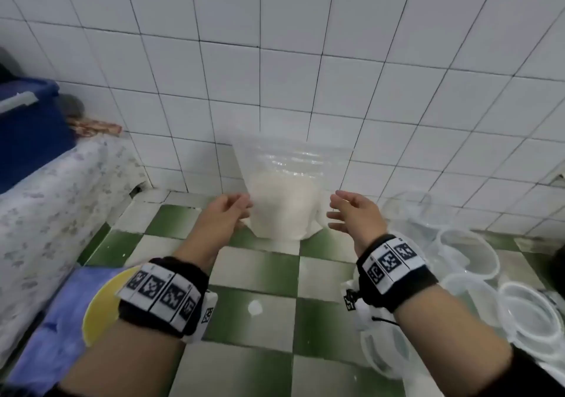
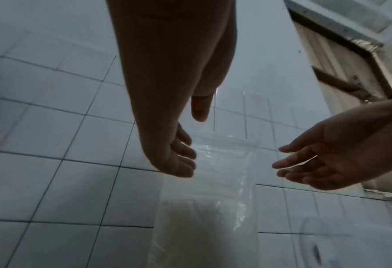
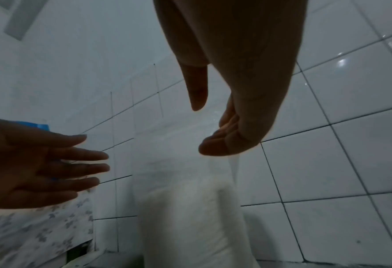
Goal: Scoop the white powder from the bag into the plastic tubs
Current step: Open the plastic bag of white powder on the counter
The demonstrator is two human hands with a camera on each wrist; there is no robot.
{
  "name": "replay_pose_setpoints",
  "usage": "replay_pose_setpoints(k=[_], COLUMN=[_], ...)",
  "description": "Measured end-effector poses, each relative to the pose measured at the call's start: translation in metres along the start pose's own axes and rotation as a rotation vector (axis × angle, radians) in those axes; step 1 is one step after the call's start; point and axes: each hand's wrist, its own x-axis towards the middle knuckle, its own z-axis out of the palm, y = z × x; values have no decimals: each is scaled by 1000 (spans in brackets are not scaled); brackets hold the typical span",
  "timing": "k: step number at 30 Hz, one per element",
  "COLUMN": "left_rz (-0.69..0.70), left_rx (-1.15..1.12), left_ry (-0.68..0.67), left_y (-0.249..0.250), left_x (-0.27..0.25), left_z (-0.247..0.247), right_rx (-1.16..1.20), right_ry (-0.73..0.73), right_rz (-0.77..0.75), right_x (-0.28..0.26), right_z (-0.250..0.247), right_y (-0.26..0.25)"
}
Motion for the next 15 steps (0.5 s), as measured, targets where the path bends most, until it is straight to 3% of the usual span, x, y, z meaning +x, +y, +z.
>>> replay_pose_setpoints(k=[4, 10, 15], left_rz=[-2, 44, 166], left_rx=[17, -43, -193], left_ry=[143, 161, 381], left_y=[14, 33, 40], left_x=[43, 94, 99], left_z=[12, 23, 29], right_rx=[-14, -18, -52], right_ry=[50, 83, 185], right_rz=[29, 3, -118], right_x=[40, 85, 92], right_z=[10, 23, 21], right_y=[-4, -3, -4])
